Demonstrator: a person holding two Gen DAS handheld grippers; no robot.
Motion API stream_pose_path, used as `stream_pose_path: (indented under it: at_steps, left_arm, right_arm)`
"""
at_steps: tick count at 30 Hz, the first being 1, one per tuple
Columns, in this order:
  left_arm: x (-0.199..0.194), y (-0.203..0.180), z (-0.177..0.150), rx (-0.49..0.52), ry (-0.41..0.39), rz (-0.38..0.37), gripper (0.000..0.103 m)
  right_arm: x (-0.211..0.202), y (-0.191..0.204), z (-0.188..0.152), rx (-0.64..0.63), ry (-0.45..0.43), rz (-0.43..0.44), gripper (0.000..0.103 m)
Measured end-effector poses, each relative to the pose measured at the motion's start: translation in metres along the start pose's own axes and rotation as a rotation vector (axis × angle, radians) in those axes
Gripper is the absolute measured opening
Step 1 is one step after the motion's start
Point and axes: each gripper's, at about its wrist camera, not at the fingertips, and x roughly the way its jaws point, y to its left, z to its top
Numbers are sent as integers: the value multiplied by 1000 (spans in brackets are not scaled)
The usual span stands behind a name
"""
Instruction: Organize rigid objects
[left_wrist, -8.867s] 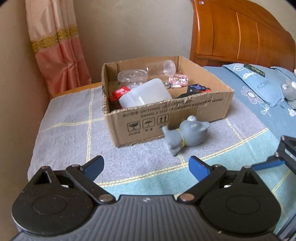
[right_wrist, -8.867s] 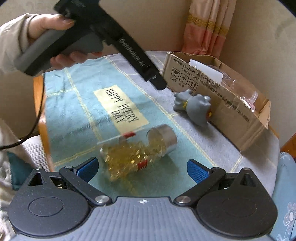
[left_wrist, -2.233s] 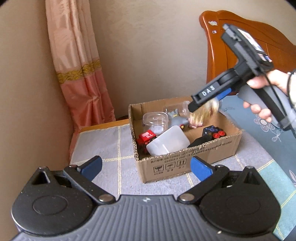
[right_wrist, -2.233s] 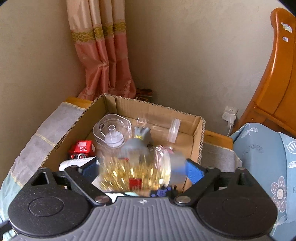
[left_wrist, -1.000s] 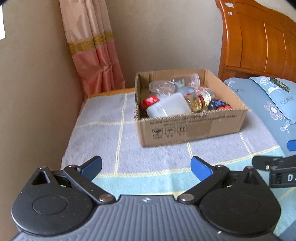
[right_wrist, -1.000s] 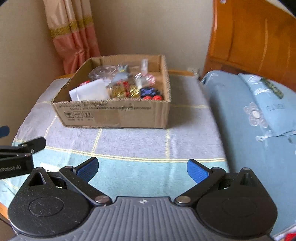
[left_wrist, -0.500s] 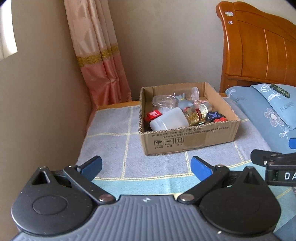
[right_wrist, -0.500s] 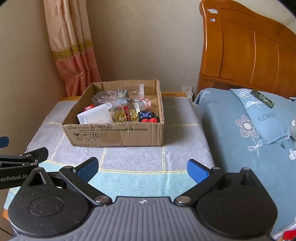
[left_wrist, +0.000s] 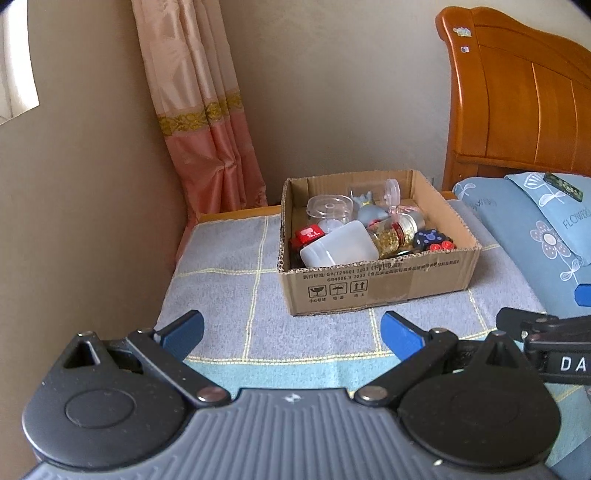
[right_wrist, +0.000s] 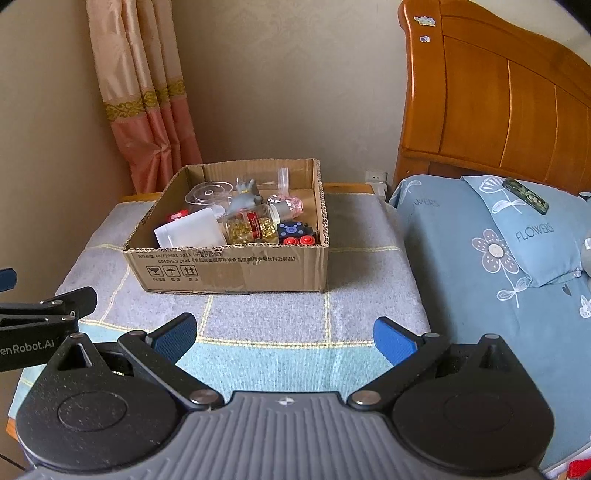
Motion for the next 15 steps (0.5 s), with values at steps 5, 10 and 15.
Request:
stream_pose_path:
  at_steps: [5,10,15]
  left_arm:
    - [0,-2,0,4,3,-1,102]
    - [-2,-5,0,8,-1,-8,102]
    - [-3,-5,0,6,0,-5,101]
  right_arm:
    - [0,0,0,3,-2,1,103]
    - [-1,0,1,1,-6,8,103]
    - [-2,0,1,4,-9,8,103]
